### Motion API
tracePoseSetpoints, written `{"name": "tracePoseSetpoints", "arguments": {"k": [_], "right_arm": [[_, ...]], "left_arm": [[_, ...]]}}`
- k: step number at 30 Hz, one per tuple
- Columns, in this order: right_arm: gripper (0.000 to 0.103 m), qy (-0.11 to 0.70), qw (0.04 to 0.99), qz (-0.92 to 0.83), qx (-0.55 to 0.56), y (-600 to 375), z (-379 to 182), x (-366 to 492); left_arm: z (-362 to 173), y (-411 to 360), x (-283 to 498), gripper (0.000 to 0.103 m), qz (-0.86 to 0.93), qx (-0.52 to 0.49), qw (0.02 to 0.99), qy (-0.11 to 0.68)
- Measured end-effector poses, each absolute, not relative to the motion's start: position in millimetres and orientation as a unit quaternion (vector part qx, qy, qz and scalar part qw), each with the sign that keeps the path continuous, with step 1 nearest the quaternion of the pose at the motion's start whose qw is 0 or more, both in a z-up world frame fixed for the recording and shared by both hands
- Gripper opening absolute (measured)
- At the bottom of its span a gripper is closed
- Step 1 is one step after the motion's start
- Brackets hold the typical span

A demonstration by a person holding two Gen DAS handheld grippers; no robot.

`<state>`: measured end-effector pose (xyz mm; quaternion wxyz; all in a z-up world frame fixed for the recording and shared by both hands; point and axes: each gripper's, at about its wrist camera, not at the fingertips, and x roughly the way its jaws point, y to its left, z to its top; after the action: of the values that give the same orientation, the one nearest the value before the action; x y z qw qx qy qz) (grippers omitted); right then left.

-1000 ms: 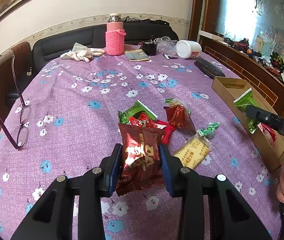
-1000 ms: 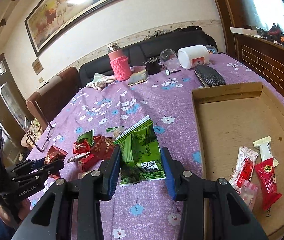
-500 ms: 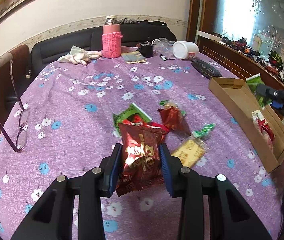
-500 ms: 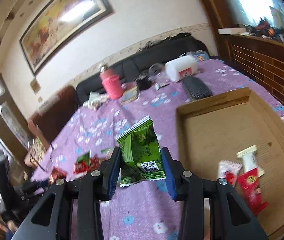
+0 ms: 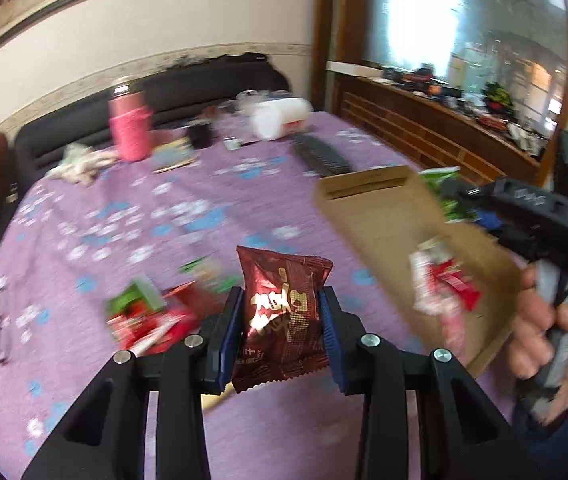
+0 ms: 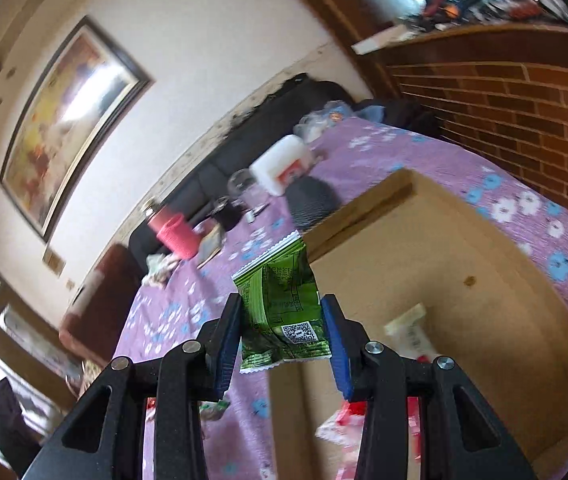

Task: Organize snacks
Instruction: 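Carry the dark red packet and green packet over the cardboard tray, then lower both packets into the tray and open both tools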

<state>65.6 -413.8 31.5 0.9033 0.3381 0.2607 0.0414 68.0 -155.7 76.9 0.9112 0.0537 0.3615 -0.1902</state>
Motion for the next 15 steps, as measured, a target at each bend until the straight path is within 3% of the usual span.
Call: {"name": "tracePoseSetpoints", "arguments": {"k": [8,15], "right_arm": [[0.042,0.291,0.877,-0.028,0.381,-449,15,67],[0.042,0.314,0.869,-0.069,0.375,-458,8,69]], "left_arm": [[52,-260,94,0.036,-0.253,0.046,0.881,0.397],[24,-296,108,0.036,-0.266,0.046,0.866,0.421]]}}
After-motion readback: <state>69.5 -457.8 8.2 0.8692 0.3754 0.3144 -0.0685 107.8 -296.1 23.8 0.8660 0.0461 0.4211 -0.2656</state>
